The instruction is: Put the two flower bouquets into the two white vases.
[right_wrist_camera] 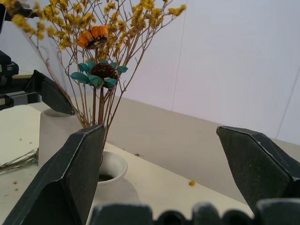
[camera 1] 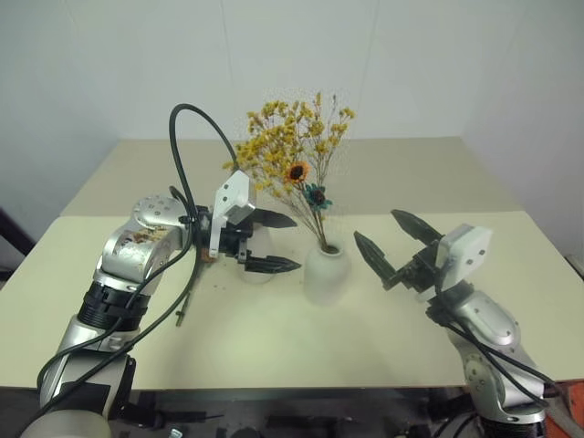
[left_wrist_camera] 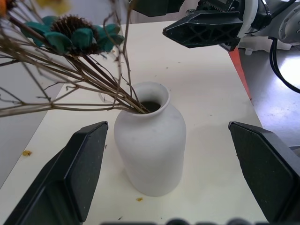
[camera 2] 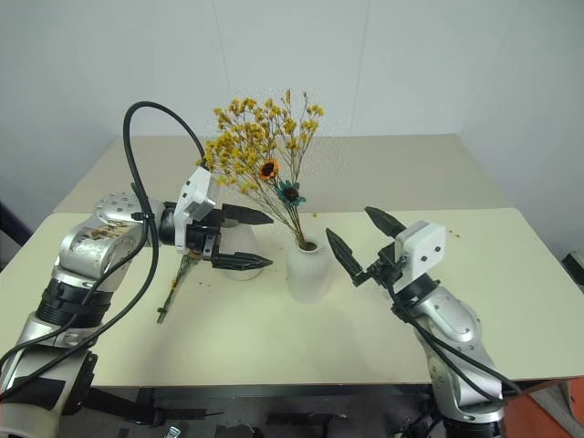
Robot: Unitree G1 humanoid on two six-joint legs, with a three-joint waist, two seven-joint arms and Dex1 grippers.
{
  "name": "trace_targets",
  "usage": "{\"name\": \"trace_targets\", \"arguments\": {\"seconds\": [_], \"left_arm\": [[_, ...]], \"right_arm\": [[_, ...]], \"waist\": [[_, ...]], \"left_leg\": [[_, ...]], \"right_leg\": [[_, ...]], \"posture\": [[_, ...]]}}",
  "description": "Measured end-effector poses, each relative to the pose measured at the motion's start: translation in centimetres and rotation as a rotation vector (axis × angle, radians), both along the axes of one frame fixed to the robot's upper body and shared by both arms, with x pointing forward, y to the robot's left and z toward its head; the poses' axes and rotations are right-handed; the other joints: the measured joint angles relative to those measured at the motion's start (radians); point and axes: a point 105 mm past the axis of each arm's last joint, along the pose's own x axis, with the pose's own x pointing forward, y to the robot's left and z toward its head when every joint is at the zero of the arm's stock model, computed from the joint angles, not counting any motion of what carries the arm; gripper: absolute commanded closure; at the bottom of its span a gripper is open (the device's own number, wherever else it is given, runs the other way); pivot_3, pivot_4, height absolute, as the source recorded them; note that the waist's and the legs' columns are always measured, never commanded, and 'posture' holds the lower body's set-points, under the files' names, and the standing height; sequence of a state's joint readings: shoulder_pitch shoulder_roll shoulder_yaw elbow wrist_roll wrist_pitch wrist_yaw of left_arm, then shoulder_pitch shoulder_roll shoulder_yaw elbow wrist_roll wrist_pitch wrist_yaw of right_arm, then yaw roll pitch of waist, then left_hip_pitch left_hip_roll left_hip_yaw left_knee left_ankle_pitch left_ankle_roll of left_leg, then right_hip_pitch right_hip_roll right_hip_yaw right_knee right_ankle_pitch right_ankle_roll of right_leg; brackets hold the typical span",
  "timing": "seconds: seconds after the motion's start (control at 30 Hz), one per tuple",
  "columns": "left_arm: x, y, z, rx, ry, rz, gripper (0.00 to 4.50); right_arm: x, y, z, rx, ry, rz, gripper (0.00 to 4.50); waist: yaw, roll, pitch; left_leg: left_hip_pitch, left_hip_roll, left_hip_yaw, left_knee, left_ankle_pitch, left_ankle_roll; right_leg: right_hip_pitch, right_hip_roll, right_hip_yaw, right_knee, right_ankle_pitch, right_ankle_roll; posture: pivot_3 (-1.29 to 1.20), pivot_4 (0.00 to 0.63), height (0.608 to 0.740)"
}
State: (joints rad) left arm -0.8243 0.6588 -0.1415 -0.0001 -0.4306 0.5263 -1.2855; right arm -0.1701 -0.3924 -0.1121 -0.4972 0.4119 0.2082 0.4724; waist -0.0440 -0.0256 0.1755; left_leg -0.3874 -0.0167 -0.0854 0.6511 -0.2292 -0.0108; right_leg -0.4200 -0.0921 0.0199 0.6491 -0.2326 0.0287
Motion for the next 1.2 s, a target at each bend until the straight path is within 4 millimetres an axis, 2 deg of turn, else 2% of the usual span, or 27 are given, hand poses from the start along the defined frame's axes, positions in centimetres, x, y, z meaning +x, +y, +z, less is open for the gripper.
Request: {"name": "trace_targets", "arguments": {"seconds": [0.3, 0.6, 0.73, 0.93, 1.03, 1.2], "left_arm": [[0.2, -0.3, 0.0, -0.017, -0.025, -0.009, 0.0], [-0.4, -4.1, 0.9, -0.129, -0.063, -0.146, 0.0], [-0.6, -5.3, 0.4, -0.135, -0.051, -0.178, 0.0], [-0.5, -4.6, 0.3, -0.114, -0.049, -0.174, 0.0], [-0.3, -3.3, 0.3, -0.092, -0.053, -0.14, 0.0], [-0.5, -1.2, 0.3, -0.065, -0.058, -0.093, 0.0]], "right_arm": [[0.0, 0.8, -0.3, 0.0, 0.016, 0.028, 0.03], [0.1, 1.5, 0.0, 0.032, 0.008, 0.038, 0.03], [0.1, 1.7, -0.1, 0.037, 0.012, 0.039, 0.03], [0.0, 1.0, -0.7, 0.029, 0.033, 0.015, 0.03], [0.0, 0.0, -0.9, 0.008, 0.038, -0.011, 0.03], [-0.2, -0.4, -0.6, -0.032, 0.026, 0.003, 0.03]], "waist": [[0.002, 0.0, 0.0], [0.003, 0.0, 0.0], [0.0, 0.0, 0.0], [0.001, 0.0, 0.0], [0.0, 0.0, 0.0], [-0.001, 0.0, 0.0]], "left_leg": [[0.0, 0.0, 0.0, 0.001, 0.0, 0.0], [0.0, 0.0, 0.0, 0.002, 0.0, 0.0], [0.0, 0.0, 0.0, 0.002, 0.0, 0.0], [0.0, 0.0, 0.0, 0.002, 0.0, 0.0], [0.0, 0.0, 0.0, 0.002, 0.0, 0.0], [0.0, 0.0, 0.0, 0.002, 0.0, 0.0]], "right_leg": [[0.0, 0.0, 0.0, 0.0, 0.0, 0.0], [0.001, 0.0, 0.0, 0.0, 0.0, 0.0], [0.0, 0.0, 0.0, 0.0, 0.0, 0.0], [0.001, 0.0, 0.0, 0.0, 0.0, 0.0], [0.001, 0.0, 0.0, 0.0, 0.0, 0.0], [0.001, 0.0, 0.0, 0.0, 0.0, 0.0]], "posture": [[0.0, 0.15, 0.74], [0.0, 0.15, 0.74], [0.0, 0.15, 0.74], [0.0, 0.15, 0.74], [0.0, 0.15, 0.74], [0.0, 0.15, 0.74]]}}
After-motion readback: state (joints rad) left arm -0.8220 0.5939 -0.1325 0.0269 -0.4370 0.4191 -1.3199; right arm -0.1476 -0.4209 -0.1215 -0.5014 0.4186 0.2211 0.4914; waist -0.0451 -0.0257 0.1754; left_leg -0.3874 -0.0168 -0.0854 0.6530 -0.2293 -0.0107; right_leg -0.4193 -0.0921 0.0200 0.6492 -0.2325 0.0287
